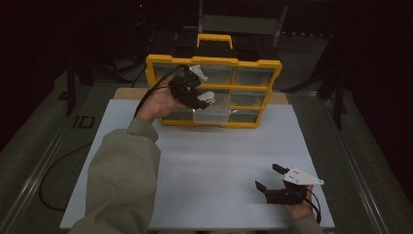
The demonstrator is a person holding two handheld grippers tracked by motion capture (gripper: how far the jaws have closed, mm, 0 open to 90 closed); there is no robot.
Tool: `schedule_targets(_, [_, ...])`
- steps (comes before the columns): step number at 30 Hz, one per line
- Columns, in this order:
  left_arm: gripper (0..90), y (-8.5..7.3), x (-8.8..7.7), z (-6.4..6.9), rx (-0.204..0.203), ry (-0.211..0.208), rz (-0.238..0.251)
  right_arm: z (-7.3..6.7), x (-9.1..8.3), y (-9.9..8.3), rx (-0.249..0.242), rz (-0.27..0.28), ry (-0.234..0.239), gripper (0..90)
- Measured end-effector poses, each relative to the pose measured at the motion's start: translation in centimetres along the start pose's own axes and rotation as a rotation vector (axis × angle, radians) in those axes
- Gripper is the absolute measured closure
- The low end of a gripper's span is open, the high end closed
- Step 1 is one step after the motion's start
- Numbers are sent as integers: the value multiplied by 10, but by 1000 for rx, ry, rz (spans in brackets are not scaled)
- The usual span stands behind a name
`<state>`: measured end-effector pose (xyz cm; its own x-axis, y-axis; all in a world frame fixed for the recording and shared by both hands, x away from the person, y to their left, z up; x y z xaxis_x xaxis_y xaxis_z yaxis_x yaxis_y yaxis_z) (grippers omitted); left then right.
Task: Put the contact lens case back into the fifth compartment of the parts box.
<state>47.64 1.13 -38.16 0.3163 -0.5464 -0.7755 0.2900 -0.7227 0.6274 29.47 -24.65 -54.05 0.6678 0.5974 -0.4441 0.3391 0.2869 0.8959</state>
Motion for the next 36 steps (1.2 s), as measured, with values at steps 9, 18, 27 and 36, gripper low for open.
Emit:
schedule_targets(9, [492,0,6,-1,-16,11,-13,0,0,0,-2,1,-1,86])
schedule_targets(18, [153,0,8,-7,-67,77,-3,0,-1,0,0,1,-1,86])
schedule_targets(27, [0,-4,0,-11,-98,53,16,-1,0,0,2,2,1,86])
schedule_targets(36, [0,-15,-10,-5,-86,70,47,-1,0,0,2,3,0,86])
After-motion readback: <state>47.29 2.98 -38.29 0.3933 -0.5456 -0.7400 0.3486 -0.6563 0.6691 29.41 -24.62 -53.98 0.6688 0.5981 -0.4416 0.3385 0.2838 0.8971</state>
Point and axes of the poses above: each handheld gripper's, and its own axes: x roughly forward along the jaws, y roughly out of its top, z roughly to its right, the point moved 8 cm from there along x, roughly forward along the jaws
